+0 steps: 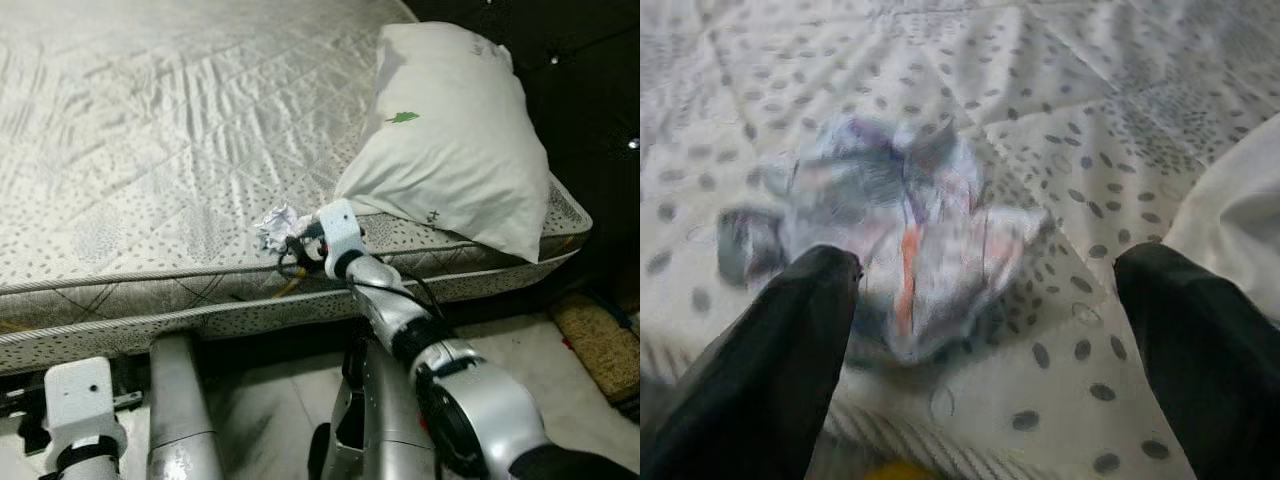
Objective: Clean up the room
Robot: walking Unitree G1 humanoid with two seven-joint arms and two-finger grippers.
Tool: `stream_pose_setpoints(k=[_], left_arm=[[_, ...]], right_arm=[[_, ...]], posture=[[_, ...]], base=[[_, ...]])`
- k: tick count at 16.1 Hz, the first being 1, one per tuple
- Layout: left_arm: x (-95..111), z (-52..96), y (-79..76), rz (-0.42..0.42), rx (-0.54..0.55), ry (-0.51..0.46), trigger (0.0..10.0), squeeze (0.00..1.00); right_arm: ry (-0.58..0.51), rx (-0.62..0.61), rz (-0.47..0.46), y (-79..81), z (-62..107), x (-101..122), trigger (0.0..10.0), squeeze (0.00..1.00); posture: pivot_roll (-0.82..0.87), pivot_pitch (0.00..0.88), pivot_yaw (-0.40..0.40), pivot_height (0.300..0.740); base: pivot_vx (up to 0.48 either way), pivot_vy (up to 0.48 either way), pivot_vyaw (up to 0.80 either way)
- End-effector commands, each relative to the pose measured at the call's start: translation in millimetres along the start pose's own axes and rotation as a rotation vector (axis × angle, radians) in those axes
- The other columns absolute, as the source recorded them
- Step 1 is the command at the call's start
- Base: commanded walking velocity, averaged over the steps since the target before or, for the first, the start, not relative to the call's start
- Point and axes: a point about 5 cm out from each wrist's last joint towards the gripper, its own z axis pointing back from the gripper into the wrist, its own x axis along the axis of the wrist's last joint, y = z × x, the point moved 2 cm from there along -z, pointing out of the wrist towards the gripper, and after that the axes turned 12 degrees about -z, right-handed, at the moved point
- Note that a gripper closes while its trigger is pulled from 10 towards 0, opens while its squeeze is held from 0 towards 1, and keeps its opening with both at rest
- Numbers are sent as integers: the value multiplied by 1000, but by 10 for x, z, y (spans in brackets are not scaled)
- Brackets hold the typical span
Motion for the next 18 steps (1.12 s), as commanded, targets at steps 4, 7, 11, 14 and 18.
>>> stream_pose_setpoints(k=[4, 7, 11, 14, 18], left_arm=[[50, 93, -34, 12, -21, -7, 10000, 0], [54, 88, -36, 12, -22, -8, 10000, 0], [81, 46, -73, 8, -41, -18, 10000, 0], [87, 31, -76, 6, -43, -23, 10000, 0], [113, -5, -88, 6, -49, -33, 10000, 0]], right_arm=[[53, -37, -92, 70, -57, 4, 10000, 0], [62, -30, -111, 108, -65, -4, 10000, 0], [164, 50, -171, 373, -41, -264, 0, 0], [173, 68, -190, 398, -32, -297, 0, 0], [171, 81, -210, 384, -32, -283, 0, 0]], posture=[[403, 194, -240, 486], [402, 193, -240, 486], [397, 181, -232, 486], [396, 173, -233, 486], [386, 164, -225, 486]], base=[[0, 0, 0], [0, 0, 0], [0, 0, 0], [0, 0, 0], [0, 0, 0]])
